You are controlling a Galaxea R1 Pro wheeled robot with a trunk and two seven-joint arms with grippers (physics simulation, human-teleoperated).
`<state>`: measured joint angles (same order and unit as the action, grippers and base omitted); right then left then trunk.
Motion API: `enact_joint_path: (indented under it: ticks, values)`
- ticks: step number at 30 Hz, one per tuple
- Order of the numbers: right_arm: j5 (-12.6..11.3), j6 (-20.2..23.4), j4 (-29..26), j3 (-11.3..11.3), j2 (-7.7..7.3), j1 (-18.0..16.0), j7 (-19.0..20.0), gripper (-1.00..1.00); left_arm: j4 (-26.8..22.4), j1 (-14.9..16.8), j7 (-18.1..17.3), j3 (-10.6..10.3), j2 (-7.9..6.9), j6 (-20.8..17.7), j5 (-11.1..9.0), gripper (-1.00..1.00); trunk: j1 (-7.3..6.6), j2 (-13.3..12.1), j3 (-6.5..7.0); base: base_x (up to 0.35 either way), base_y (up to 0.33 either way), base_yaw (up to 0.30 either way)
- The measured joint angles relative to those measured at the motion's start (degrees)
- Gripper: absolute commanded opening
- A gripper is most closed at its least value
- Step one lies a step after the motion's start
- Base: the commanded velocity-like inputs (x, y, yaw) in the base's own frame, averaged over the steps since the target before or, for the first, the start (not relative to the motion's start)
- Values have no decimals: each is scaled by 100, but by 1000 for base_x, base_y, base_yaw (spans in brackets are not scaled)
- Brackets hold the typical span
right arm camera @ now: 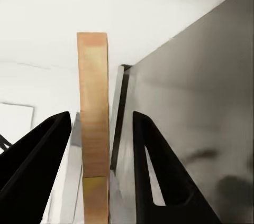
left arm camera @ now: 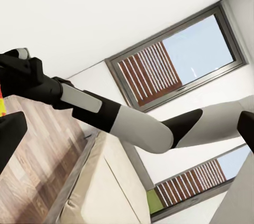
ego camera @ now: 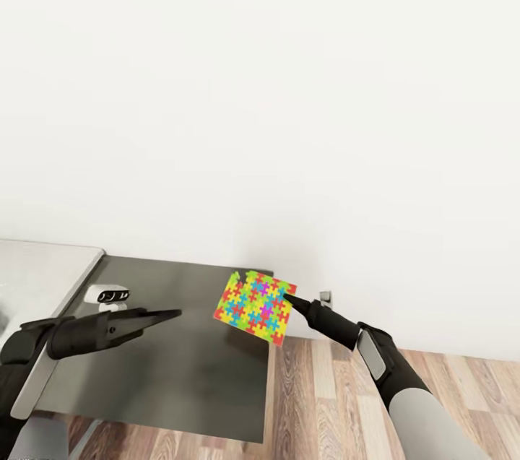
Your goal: Put all the toys in the child's room - the three board games (two on the bed and one on the table), the two jigsaw puzzles on the table, and the tennis ball on the table - inside the toy box on the table in the child's room.
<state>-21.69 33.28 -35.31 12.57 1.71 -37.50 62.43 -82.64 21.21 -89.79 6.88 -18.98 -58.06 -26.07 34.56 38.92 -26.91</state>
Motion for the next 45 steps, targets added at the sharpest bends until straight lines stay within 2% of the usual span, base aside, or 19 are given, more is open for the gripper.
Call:
enact_joint_path:
  ticks: [4, 16, 18, 27, 33, 40, 45]
  values:
    - [47, -54, -23, -27, 0, 0, 260, -100, 9, 30, 0, -8, 1, -28, 30, 100, -88, -161, 110, 0, 0, 81]
    - [76, -73, -46, -46, -18, -1, 629, -100, 12, 50, 0, -13, -7, -59, 52, 100, -352, -643, 440, 0, 0, 78]
    - [79, -85, -48, -47, -61, 0, 709, -100, 12, 53, 0, -16, -9, -58, 54, 100, -396, -724, 495, 0, 0, 78]
    - [104, -215, -48, -30, -264, -1, 820, -100, 18, 54, 0, -18, -11, -57, 55, 100, -594, -1085, 743, 0, 0, 78]
    - [103, -289, -48, -24, -283, 0, 1025, -100, 21, 55, 0, -21, -9, -57, 55, 100, -726, -1327, 908, 0, 0, 47]
    - [104, -410, -48, -21, -285, 1, 1056, -100, 21, 55, 0, -27, -8, -57, 90, 100, -881, -1609, 1101, 0, 0, 4]
    - [104, -416, -48, -21, -285, 1, 1058, -100, 21, 55, 0, -39, -6, -57, 98, 100, -881, -1611, 1150, 0, 0, 0]
